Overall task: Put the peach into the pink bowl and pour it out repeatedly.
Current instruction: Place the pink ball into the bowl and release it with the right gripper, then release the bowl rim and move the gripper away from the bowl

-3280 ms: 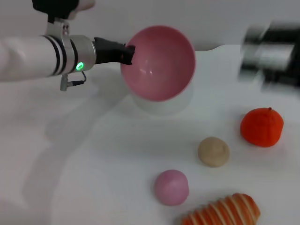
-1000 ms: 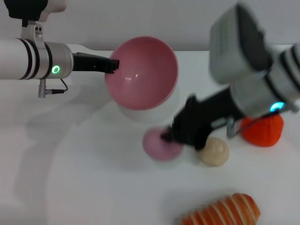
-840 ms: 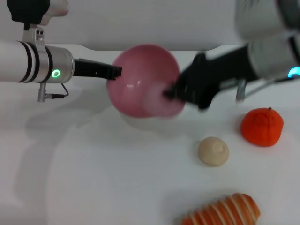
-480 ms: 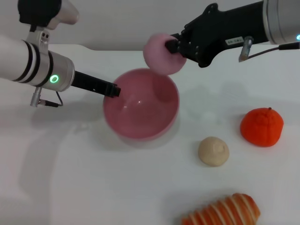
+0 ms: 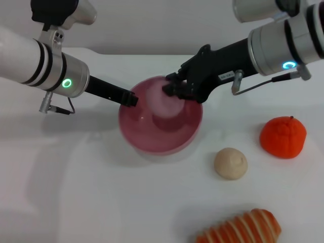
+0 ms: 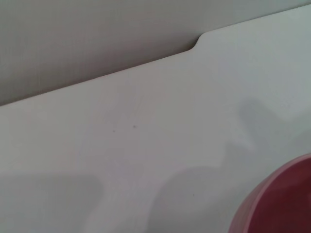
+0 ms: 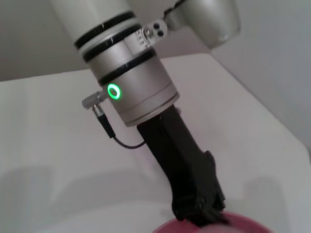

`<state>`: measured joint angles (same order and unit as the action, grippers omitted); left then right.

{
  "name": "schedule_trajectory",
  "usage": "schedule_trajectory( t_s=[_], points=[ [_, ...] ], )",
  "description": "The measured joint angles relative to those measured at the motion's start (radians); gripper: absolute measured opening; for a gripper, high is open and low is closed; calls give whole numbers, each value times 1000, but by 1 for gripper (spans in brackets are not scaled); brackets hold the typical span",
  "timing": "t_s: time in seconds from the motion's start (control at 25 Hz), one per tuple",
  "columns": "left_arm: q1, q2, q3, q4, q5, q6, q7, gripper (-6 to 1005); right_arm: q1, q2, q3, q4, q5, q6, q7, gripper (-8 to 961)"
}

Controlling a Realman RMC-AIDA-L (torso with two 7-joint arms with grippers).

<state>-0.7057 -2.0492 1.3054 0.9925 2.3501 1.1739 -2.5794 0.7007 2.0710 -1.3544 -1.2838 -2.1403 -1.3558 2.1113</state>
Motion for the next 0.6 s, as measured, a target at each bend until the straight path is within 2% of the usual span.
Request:
schedule_trajectory(
  t_s=[0.2,0.4,0.52,0.6],
  points=[
    [-7,0,0,-7,1,-5,0,43,-2,0,4,1,-1,3,-2,255],
    [-9,-1,1,-11,2,-8,1,43,-47,2,29,-41,17,29,-22,468],
    [-11,3,-6,-21,2,14,-8,43,-99,2,66,-63,91,43,-94,474],
    [-11,3,-6,-21,2,14,-8,43,-133,0,126,-55,175,40,-166,478]
  ],
)
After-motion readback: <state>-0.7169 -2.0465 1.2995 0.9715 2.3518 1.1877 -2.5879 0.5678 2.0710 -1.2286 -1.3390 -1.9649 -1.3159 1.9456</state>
